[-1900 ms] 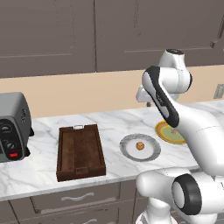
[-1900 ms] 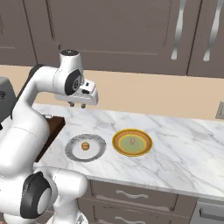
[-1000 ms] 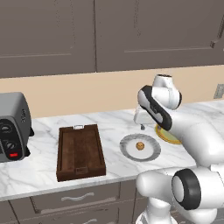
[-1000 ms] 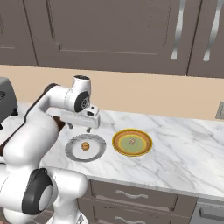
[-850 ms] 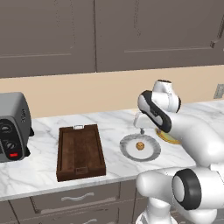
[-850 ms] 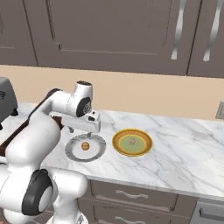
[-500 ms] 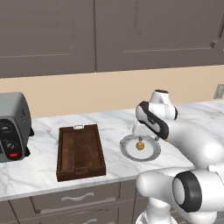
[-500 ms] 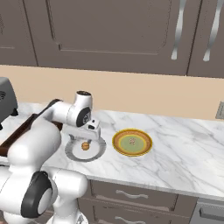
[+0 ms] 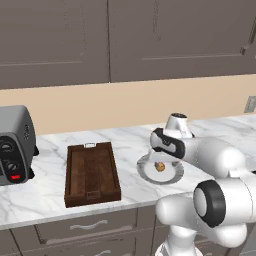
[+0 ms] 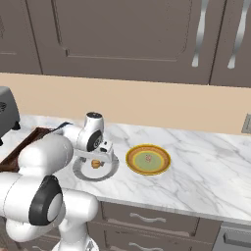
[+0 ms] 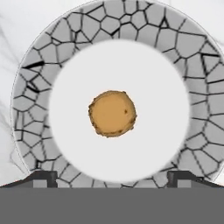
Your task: Move the dessert items from the plates to the tray.
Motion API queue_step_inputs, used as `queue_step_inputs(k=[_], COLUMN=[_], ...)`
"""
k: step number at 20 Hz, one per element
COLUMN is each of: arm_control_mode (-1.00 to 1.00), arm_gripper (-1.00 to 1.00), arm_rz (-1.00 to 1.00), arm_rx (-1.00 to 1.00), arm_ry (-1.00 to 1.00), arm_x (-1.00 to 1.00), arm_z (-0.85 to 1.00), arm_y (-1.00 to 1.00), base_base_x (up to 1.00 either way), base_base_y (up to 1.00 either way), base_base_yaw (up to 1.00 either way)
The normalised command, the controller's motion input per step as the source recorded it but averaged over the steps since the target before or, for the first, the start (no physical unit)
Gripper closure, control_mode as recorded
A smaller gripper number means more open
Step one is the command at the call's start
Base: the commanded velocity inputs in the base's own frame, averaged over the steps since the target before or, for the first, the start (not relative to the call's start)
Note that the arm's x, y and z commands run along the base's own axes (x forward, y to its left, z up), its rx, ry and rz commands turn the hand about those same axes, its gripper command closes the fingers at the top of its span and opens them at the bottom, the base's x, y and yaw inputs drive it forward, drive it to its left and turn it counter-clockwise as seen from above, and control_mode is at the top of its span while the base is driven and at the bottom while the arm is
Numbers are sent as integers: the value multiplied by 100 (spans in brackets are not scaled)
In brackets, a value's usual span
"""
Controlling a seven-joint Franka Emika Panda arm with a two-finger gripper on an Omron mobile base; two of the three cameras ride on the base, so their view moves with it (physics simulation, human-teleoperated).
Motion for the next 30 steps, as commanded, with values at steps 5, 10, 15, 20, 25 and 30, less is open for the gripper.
queue_step_inputs(k=[5,10,15,20,25,30], arm_control_mode=[-100,-100,-100,-100,-100,-100], arm_gripper=[-100,-100,-100,100,100,100], arm_rz=[0,0,-1,-1,0,0], arm_rx=[-2,-2,-5,-3,0,11], arm_ry=[-3,-3,-3,-2,0,-2], arm_x=[28,16,24,32,0,0], arm_z=[-23,-23,-36,-27,2,66], arm_y=[0,0,1,0,0,32], base_base_x=[0,0,0,0,0,0], base_base_y=[0,0,0,0,0,0], base_base_yaw=[0,0,0,0,0,0])
